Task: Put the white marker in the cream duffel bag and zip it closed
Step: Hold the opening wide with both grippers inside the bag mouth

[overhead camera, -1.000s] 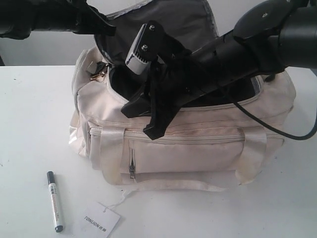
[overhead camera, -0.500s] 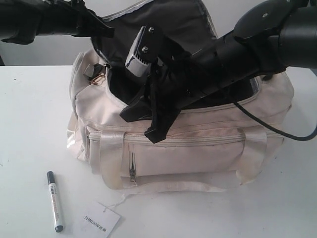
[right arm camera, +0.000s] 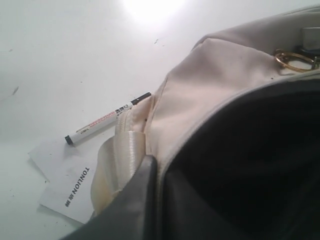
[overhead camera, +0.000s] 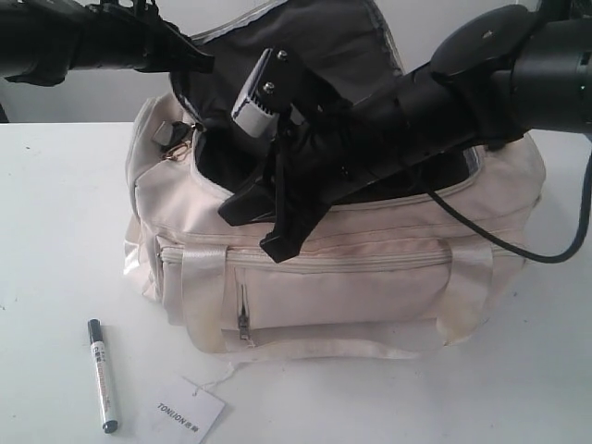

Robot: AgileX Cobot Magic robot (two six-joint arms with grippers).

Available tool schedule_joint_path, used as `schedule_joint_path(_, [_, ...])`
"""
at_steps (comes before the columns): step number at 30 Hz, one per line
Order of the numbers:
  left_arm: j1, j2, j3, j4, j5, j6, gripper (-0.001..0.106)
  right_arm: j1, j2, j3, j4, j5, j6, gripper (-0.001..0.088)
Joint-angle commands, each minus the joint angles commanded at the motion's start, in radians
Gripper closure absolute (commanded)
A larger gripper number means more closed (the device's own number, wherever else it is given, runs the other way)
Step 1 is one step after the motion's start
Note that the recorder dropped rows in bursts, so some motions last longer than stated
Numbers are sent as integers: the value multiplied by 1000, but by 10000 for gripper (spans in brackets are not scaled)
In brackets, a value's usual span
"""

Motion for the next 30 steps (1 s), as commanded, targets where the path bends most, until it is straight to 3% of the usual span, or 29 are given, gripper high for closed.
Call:
schedule_joint_path(7, [0,0,0,0,0,0,1053,0,4,0,67,-75,0,868])
schedule_joint_path(30, [0,0,0,0,0,0,1053,0,6,0,78,-110,0,865])
